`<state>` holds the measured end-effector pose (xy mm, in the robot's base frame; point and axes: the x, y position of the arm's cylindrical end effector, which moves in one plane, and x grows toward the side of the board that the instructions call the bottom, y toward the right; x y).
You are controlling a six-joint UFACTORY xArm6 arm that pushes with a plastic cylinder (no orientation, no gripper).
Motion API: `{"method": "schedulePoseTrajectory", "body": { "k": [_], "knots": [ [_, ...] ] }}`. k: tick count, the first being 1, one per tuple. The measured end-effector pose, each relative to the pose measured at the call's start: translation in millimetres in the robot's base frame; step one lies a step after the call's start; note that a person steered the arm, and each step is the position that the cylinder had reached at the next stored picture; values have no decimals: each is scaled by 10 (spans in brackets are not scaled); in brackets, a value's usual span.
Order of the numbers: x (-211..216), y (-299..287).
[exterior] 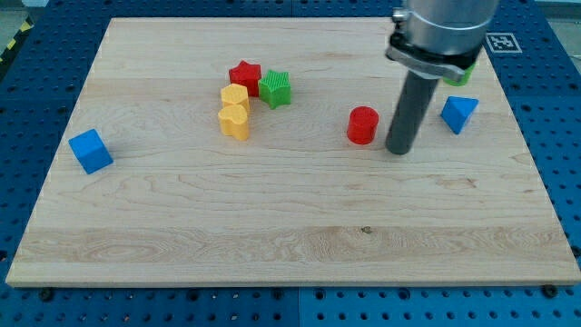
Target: Move red circle closer to green star
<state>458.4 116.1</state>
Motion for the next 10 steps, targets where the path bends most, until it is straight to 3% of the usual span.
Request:
{"method": "schedulePoseTrajectory", "body": {
  "k": [2,4,7,8,10],
  "knots": [
    [-21,-774],
    [247,-143],
    [-252,-400],
    [-200,-50],
    [-517,-56]
  ]
}}
